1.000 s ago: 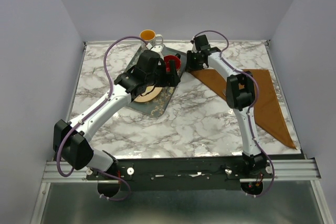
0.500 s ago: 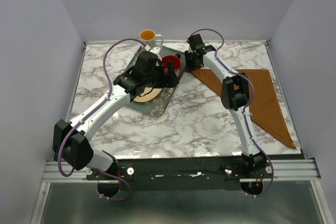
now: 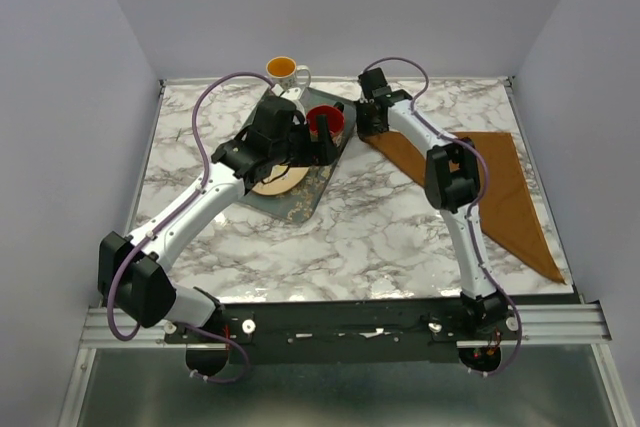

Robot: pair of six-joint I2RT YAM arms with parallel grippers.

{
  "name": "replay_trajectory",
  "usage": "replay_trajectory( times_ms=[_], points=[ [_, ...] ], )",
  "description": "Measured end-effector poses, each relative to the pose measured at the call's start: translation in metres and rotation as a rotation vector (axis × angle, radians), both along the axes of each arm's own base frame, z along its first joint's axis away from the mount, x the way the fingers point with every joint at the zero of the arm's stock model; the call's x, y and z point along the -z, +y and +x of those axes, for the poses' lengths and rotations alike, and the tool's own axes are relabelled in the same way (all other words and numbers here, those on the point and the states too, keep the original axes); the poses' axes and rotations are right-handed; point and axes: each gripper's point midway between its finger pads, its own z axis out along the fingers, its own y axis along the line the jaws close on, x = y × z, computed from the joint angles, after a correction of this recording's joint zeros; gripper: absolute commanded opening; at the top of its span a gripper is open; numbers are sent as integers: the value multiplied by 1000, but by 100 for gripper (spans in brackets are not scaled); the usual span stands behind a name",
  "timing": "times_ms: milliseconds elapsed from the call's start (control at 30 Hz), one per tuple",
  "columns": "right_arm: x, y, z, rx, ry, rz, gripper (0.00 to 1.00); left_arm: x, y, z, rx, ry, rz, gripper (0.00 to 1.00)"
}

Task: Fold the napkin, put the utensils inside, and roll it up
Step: Fold the napkin

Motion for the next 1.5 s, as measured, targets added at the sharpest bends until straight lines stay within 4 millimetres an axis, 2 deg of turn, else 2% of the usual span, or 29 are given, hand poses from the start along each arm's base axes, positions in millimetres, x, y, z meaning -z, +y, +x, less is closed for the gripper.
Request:
replay_trajectory(
  times_ms=[67, 167, 233, 400, 467, 533, 633, 700, 833, 967, 1100, 1200, 1367, 1500],
  points=[
    [-3, -3, -10, 7, 4, 9, 1, 0, 0, 0, 0, -1, -1, 91],
    [-19, -6, -24, 31, -7, 42, 1, -1, -2, 1, 3, -7, -9, 91],
    [-45, -13, -40, 70, -28, 82, 1, -1, -4, 1, 8, -9, -19, 91],
    [-128, -25, -50, 164, -172, 244, 1, 5, -7, -2, 27, 0, -35, 91],
    [-152, -39, -57, 218, -212, 301, 1, 7, -8, -4, 37, 6, -40, 91],
    [-161, -58, -71, 280, -232, 346, 1, 9, -10, -6, 48, 11, -44, 91],
    [-156, -95, -101, 384, -230, 384, 1, 10, -12, -9, 67, 15, -55, 91],
    [-141, -116, -124, 445, -208, 388, 1, 13, -14, -12, 83, 21, -63, 91],
    [-113, -144, -161, 528, -170, 389, 1, 17, -17, -16, 109, 35, -75, 91],
    [-102, -165, -182, 584, -177, 393, 1, 16, -20, -18, 127, 34, -88, 91],
    [-102, -183, -195, 624, -212, 396, 1, 14, -22, -19, 138, 29, -97, 91],
    [-99, -207, -202, 673, -234, 380, 1, 13, -23, -19, 141, 27, -101, 91],
    [-97, -236, -204, 691, -261, 325, 1, 13, -23, -19, 145, 25, -105, 91],
    [-96, -251, -206, 682, -267, 297, 1, 13, -24, -20, 150, 28, -106, 91]
  ],
)
